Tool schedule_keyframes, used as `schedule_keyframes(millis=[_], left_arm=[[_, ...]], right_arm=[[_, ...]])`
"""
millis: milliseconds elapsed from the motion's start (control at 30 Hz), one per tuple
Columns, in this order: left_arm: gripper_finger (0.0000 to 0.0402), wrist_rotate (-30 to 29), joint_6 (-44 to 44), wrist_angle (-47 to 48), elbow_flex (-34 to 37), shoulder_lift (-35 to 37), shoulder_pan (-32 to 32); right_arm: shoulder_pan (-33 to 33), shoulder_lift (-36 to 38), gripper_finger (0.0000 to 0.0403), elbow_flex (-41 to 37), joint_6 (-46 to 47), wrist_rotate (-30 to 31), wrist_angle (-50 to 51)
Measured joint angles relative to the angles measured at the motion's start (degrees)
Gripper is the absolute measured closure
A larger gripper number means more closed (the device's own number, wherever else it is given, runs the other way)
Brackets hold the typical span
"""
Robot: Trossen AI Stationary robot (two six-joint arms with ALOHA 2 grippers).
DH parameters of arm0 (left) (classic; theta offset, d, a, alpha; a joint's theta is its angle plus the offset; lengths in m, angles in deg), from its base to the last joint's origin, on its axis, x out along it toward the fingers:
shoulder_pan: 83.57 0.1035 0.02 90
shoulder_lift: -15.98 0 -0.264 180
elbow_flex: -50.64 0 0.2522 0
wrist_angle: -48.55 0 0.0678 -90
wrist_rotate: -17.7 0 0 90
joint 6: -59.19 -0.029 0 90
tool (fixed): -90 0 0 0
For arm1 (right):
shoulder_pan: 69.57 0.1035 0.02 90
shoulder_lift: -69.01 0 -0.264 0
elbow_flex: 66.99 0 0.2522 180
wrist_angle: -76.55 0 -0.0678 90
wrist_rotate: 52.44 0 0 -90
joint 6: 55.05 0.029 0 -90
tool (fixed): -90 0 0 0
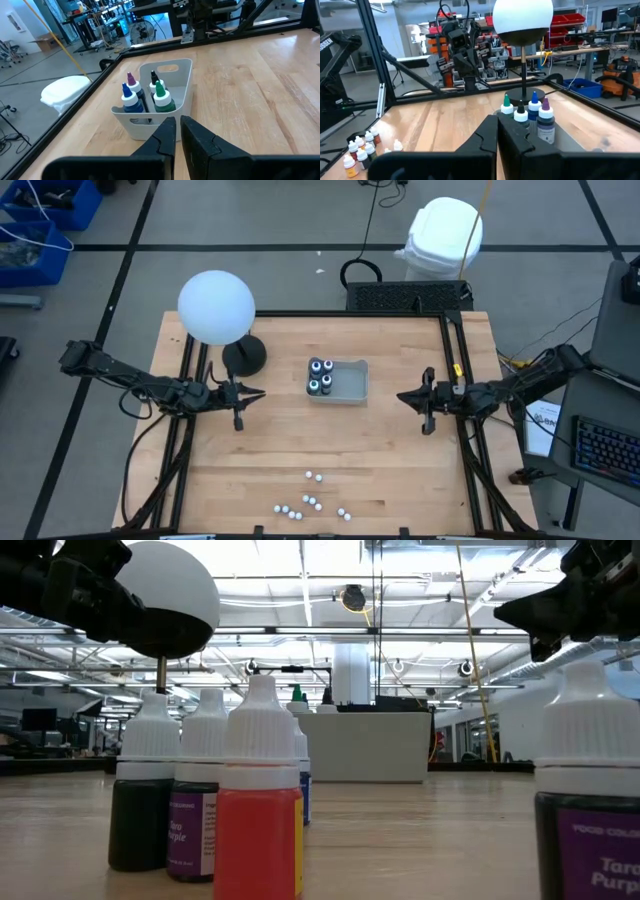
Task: Pick & Place food coloring
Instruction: Put the left small purple food coloring bottle into the gray bin
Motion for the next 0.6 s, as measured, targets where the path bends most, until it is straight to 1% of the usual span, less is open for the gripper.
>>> schedule_keyframes(millis=[133,267,467,600], left_arm=[[0.0366,0.0,0.0,0.0,0.0,0.0,0.0],[0.0366,0.0,0.0,0.0,0.0,0.0,0.0],[0.0366,0.0,0.0,0.0,0.0,0.0,0.0],[0.0366,0.0,0.0,0.0,0.0,0.0,0.0]], right_arm=[[0.0,2.1,0.0403,0.0,-0.2,0.0,0.2],[0.0,5.6,0.0403,0.0,-1.7,0.0,0.9],[0.0,13.7,0.0403,0.0,-4.0,0.1,3.9],[0.0,19.7,0.0403,0.0,-4.5,0.2,7.6]])
